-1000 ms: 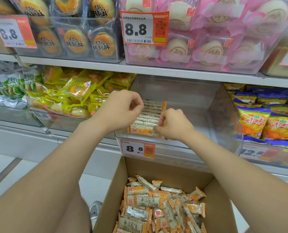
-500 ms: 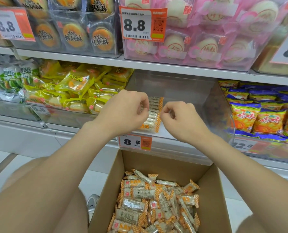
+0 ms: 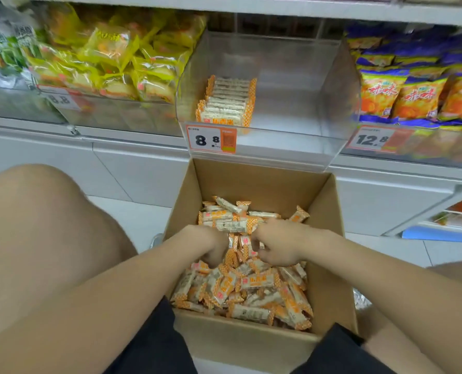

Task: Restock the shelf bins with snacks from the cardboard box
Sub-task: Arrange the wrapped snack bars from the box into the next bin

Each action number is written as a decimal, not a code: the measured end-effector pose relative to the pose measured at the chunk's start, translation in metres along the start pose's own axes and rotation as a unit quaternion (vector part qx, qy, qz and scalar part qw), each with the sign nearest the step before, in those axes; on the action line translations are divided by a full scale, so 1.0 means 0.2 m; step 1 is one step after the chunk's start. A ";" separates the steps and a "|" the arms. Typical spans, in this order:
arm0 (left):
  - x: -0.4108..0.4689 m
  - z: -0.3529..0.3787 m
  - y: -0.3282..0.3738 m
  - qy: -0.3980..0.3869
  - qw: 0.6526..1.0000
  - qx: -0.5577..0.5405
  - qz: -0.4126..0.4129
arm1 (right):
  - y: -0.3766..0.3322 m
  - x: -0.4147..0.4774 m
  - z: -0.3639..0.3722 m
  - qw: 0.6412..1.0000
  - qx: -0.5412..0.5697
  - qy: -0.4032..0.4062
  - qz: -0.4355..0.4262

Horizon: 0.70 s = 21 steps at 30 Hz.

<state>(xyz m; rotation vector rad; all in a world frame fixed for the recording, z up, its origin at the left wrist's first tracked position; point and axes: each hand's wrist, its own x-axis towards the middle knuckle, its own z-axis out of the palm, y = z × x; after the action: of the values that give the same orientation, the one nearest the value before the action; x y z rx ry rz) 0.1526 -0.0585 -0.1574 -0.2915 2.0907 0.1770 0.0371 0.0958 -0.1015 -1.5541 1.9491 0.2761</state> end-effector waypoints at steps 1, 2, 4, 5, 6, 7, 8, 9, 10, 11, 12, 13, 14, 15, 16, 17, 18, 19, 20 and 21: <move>0.04 0.04 0.01 -0.011 1.000 -0.012 0.000 | 0.00 0.03 0.05 1.000 0.015 -0.012 0.003; 0.06 0.08 0.02 -0.023 0.999 -0.038 0.001 | 0.01 0.06 0.10 0.999 0.029 -0.022 0.004; 0.11 0.19 0.04 -0.041 0.995 -0.093 -0.007 | 0.01 0.13 0.20 0.998 0.049 -0.037 0.016; 0.14 0.24 0.05 -0.042 0.993 -0.112 -0.011 | 0.01 0.16 0.25 0.997 0.056 -0.045 0.022; 0.16 0.29 0.06 -0.037 0.992 -0.123 -0.009 | 0.01 0.19 0.30 0.996 0.070 -0.051 0.029; 0.18 0.32 0.06 -0.030 0.992 -0.123 -0.001 | 0.03 0.22 0.34 0.994 0.084 -0.062 0.038; 0.19 0.35 0.06 -0.020 0.994 -0.111 0.012 | 0.04 0.24 0.39 0.991 0.096 -0.075 0.049; 0.21 0.37 0.06 -0.009 0.996 -0.091 0.026 | 0.06 0.26 0.43 0.989 0.102 -0.084 0.060; 0.22 0.37 0.06 0.003 0.997 -0.072 0.037 | 0.09 0.29 0.47 0.988 0.102 -0.092 0.070; 0.24 0.37 0.06 0.010 0.997 -0.058 0.043 | 0.11 0.29 0.51 0.987 0.093 -0.104 0.080; 0.25 0.37 0.06 0.013 0.997 -0.052 0.048 | 0.13 0.30 0.55 0.987 0.080 -0.114 0.083; 0.27 0.37 0.05 0.013 0.997 -0.056 0.051 | 0.14 0.29 0.58 0.986 0.068 -0.125 0.083; 0.28 0.37 0.05 0.011 0.996 -0.070 0.053 | 0.15 0.28 0.61 0.987 0.057 -0.130 0.071; 0.29 0.37 0.04 0.010 0.994 -0.090 0.054 | 0.15 0.26 0.63 0.988 0.043 -0.136 0.060; 0.30 0.37 0.03 0.013 0.992 -0.113 0.053 | 0.15 0.25 0.65 0.989 0.024 -0.139 0.048; 0.31 0.36 0.02 0.025 0.988 -0.142 0.052 | 0.14 0.24 0.66 0.989 -0.002 -0.145 0.041; 0.32 0.36 0.01 0.045 0.981 -0.181 0.051 | 0.13 0.25 0.68 0.989 -0.026 -0.144 0.034; 0.34 0.35 0.00 0.068 0.970 -0.229 0.050 | 0.13 0.25 0.70 0.989 -0.041 -0.136 0.031; 0.33 0.33 -0.01 0.093 0.954 -0.278 0.053 | 0.13 0.26 0.70 0.990 -0.032 -0.130 0.036; 0.33 0.30 -0.01 0.122 0.937 -0.323 0.054 | 0.13 0.26 0.69 0.991 0.006 -0.124 0.047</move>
<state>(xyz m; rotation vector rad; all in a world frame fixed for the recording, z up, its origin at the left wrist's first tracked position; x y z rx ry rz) 0.1703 -0.0547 -0.2459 -0.6138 2.2422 0.9454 0.0525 0.1334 -0.2448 -1.3510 1.8260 0.4740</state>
